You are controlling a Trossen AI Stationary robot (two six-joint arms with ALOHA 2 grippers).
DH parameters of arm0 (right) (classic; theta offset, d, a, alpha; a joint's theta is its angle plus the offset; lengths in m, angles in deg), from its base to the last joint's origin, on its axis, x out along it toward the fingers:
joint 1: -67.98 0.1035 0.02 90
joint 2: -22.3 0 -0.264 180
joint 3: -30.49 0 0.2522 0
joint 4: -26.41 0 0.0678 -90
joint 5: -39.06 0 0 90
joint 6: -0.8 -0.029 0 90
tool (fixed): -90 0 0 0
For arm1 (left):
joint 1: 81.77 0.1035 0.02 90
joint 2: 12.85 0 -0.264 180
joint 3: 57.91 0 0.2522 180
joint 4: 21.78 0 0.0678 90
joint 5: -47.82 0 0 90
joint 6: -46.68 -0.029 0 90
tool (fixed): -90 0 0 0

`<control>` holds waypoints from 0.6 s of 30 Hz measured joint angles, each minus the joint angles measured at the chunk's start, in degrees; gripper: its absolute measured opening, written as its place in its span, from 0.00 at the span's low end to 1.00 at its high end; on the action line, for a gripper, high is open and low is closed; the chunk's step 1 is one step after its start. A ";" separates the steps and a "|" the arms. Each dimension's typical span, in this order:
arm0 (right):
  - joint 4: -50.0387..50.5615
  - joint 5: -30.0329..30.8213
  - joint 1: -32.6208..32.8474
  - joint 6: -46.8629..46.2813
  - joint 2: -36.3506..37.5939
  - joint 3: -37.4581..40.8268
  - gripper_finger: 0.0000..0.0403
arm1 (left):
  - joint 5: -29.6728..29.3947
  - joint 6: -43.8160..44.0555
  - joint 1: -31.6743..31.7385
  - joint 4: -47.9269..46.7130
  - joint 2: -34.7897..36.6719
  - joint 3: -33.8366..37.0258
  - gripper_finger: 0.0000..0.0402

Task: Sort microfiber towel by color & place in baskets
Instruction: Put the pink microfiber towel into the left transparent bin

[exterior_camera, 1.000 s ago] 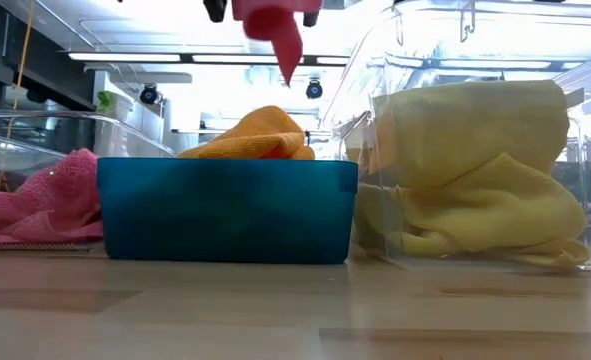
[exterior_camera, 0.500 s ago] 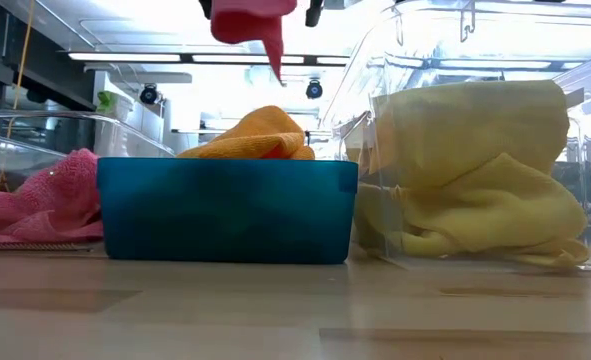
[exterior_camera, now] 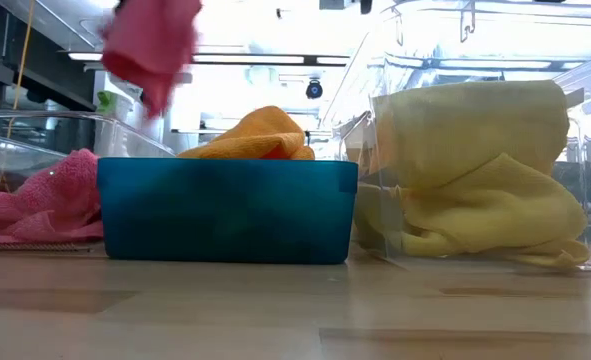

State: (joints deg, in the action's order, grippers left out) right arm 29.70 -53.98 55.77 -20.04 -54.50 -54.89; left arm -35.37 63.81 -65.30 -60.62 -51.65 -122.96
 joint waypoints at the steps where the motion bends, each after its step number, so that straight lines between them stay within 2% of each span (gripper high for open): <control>1: 1.04 0.02 -0.26 0.38 0.57 0.00 0.73 | -0.38 0.21 -0.34 -2.06 1.48 0.00 0.00; 7: 4.72 3.59 -0.57 3.51 1.59 -0.02 0.73 | -6.10 6.37 -4.89 -11.54 5.36 -0.07 0.00; 12: 8.09 4.19 -0.70 4.51 1.59 -0.02 0.73 | -9.68 14.05 -12.14 -24.91 3.08 -0.01 0.00; 14: 9.66 4.26 -1.06 4.87 1.59 -0.02 0.73 | -11.59 16.20 -15.52 -26.51 1.60 0.04 0.00; 18: 11.83 5.03 -2.46 4.86 1.59 -0.02 0.73 | -14.21 18.77 -21.85 -23.85 -1.26 0.04 0.00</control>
State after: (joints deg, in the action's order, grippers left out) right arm 41.53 -48.95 53.30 -15.18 -52.92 -54.91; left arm -49.58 82.58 -87.14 -84.47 -52.91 -122.92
